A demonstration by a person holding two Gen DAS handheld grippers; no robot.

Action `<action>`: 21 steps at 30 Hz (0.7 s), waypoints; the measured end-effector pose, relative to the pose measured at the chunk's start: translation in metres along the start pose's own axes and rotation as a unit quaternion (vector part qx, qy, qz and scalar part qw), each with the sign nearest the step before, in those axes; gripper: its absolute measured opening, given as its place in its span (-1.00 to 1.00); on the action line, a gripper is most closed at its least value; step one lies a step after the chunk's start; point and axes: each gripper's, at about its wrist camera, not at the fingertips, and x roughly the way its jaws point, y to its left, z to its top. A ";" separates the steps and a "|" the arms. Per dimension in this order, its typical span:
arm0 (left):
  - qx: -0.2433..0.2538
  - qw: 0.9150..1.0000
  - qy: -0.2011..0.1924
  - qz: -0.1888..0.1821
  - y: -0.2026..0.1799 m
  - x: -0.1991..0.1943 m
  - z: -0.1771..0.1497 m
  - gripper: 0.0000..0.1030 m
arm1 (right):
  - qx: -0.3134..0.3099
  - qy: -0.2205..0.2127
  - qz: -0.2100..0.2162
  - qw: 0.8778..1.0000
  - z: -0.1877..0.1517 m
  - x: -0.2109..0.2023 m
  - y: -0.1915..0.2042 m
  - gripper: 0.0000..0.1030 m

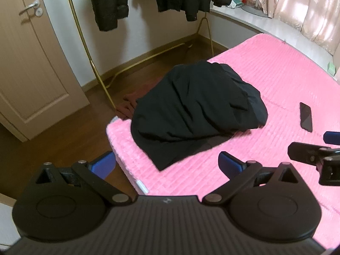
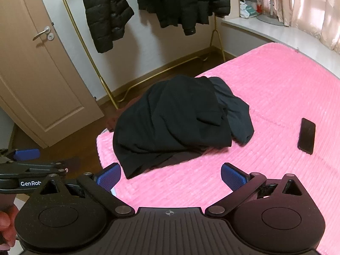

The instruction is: Fold clothes

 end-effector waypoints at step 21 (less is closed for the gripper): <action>-0.006 0.999 0.019 -0.030 0.000 0.003 -0.005 0.95 | -0.004 0.001 0.003 1.000 -0.010 0.008 0.004 0.99</action>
